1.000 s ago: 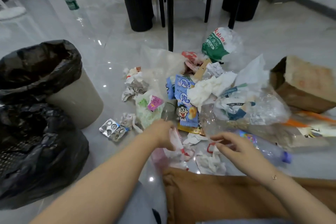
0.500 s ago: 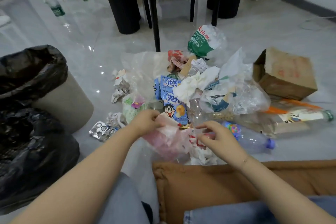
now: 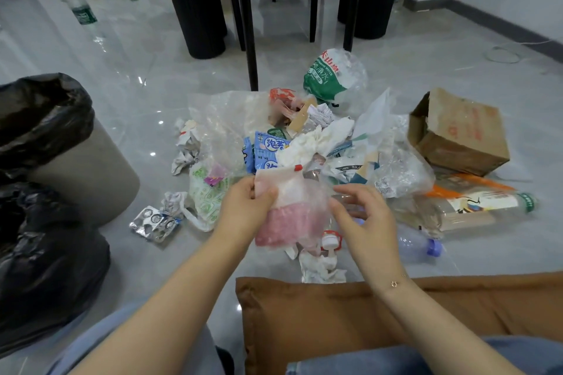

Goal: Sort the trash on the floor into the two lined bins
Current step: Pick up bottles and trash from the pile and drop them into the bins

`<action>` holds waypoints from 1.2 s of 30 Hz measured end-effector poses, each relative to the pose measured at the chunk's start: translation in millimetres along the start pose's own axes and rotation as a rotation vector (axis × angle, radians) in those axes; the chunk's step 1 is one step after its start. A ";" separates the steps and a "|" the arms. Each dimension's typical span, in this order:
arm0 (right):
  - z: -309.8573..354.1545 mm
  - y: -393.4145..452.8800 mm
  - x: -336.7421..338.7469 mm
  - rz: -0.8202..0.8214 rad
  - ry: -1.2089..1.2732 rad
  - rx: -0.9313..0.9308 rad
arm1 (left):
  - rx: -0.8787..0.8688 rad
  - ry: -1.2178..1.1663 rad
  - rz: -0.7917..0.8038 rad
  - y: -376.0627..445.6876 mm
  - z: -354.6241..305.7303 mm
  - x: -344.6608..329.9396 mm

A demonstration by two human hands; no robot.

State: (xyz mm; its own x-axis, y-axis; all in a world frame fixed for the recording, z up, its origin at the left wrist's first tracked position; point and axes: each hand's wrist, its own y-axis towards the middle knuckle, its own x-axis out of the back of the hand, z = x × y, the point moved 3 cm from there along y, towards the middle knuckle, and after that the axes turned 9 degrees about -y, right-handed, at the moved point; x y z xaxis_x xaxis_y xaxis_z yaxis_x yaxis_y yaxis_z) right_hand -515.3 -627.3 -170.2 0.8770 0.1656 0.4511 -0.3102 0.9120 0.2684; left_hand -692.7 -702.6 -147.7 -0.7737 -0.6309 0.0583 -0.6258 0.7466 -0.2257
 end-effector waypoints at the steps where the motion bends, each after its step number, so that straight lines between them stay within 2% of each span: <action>1: 6.6 -0.8 -0.1 0.015 0.011 0.047 | 0.050 -0.004 0.005 2.0 2.6 -1.5; 3: 12.1 -3.2 -8.5 0.136 0.011 0.043 | 0.152 -0.125 0.053 5.4 9.0 -9.0; 6: 1.9 -6.9 -26.4 0.380 0.147 -0.128 | 0.249 -0.360 0.161 3.6 9.8 -23.6; 8: -7.8 -7.0 -33.3 0.388 0.255 -0.236 | 0.257 -0.417 0.231 3.4 9.6 -28.3; 10: -13.2 -3.6 -33.6 0.318 0.309 -0.280 | 0.165 -0.295 0.231 6.8 10.6 -24.6; 13: -16.0 0.0 -30.4 0.282 0.433 -0.360 | -0.100 0.179 0.116 15.7 5.7 -11.6; 14: -17.3 1.4 -29.0 0.297 0.459 -0.380 | -0.135 0.275 0.102 18.6 5.1 -8.4; 16: -17.5 3.9 -26.1 0.394 0.518 -0.395 | -0.045 0.232 0.194 22.6 6.5 -2.0; 19: -17.0 7.0 -22.0 0.498 0.542 -0.376 | 0.246 0.007 0.459 24.7 14.6 5.9; 21: -17.2 7.6 -18.2 0.459 0.478 -0.348 | 0.283 0.012 0.566 24.5 18.4 9.6; 22: -20.0 7.1 -17.4 0.432 0.448 -0.339 | 0.274 0.043 0.569 25.9 20.4 11.0; 24: -25.2 5.5 -17.4 0.394 0.369 -0.319 | 0.227 0.131 0.492 32.1 23.8 15.1; 26: -35.7 4.5 -17.3 0.376 0.089 -0.189 | 0.148 0.223 0.345 40.5 23.6 22.8; 27: -42.8 3.8 -18.1 0.418 -0.127 -0.073 | 0.109 0.254 0.261 44.0 21.8 27.9; 29: -56.0 -5.0 -26.4 0.642 -0.518 0.174 | 0.068 0.255 0.114 47.9 18.0 38.4; 31: -69.6 -17.3 -39.0 0.817 -0.701 0.329 | 0.070 0.181 0.033 48.8 15.1 46.0; 33: -78.8 -25.2 -51.2 0.843 -0.803 0.440 | 0.081 0.125 -0.008 50.0 14.0 50.0; 36: -93.8 -28.6 -62.8 0.813 -0.901 0.486 | 0.106 0.086 -0.021 52.3 12.3 52.0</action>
State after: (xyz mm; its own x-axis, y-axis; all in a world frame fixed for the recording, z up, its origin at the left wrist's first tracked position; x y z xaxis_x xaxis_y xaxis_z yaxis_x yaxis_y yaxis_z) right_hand -527.1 -628.6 -286.0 -0.1167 0.1210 0.9858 -0.8978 0.4116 -0.1568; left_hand -764.5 -699.0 -168.4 -0.7692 -0.6221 0.1463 -0.6313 0.7042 -0.3248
